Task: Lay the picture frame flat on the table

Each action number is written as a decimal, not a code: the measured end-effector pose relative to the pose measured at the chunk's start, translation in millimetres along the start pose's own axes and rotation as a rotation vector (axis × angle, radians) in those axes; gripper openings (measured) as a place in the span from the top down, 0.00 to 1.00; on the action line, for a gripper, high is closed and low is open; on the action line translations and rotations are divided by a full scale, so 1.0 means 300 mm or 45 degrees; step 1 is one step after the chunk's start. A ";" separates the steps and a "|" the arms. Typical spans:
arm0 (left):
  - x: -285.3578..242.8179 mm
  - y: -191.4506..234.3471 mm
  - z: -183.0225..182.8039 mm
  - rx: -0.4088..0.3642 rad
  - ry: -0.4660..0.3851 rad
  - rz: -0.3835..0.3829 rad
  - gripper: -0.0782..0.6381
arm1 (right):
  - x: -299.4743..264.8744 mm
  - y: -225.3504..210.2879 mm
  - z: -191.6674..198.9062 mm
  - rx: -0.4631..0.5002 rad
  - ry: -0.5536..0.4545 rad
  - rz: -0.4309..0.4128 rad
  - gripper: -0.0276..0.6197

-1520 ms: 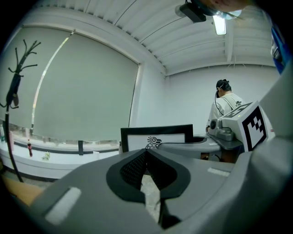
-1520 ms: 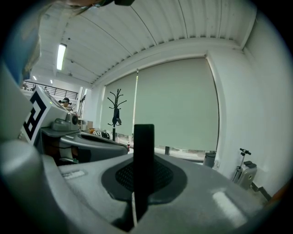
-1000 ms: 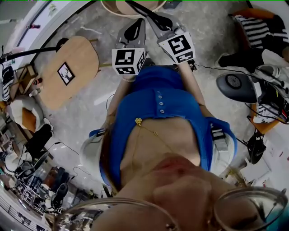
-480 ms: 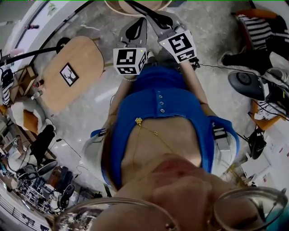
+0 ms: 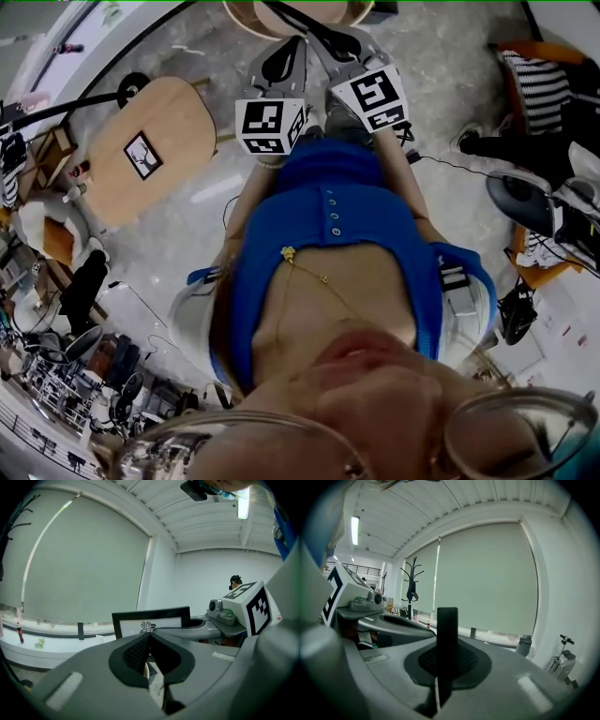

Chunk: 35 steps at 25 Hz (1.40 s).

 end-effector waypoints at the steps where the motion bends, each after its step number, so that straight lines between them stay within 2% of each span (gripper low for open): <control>1: -0.042 0.009 -0.013 -0.004 0.005 0.001 0.89 | -0.022 -0.040 0.001 -0.005 0.002 -0.006 0.94; 9: -0.370 0.071 -0.203 -0.006 -0.008 -0.065 0.89 | -0.167 -0.396 -0.073 -0.007 -0.001 -0.053 0.94; 18: -0.563 0.102 -0.280 0.018 -0.039 -0.154 0.89 | -0.275 -0.583 -0.104 0.073 0.002 -0.187 0.94; 23: -0.614 0.131 -0.284 0.044 -0.048 -0.227 0.89 | -0.332 -0.630 -0.111 0.108 0.004 -0.262 0.94; 29: -0.597 0.185 -0.234 0.084 -0.024 -0.284 0.89 | -0.385 -0.609 -0.090 0.106 0.012 -0.312 0.94; 35: -0.596 0.242 -0.227 0.100 -0.014 -0.244 0.89 | -0.432 -0.614 -0.099 0.055 0.022 -0.273 0.94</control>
Point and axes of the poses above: the fingertips, and each gripper's own axes: x backward along the fingers, y to its left, z out of its underside, the point moved 1 cm from there along x, backward along the fingers, and after that the axes turned 6 degrees about y, right-handed, at the moved point
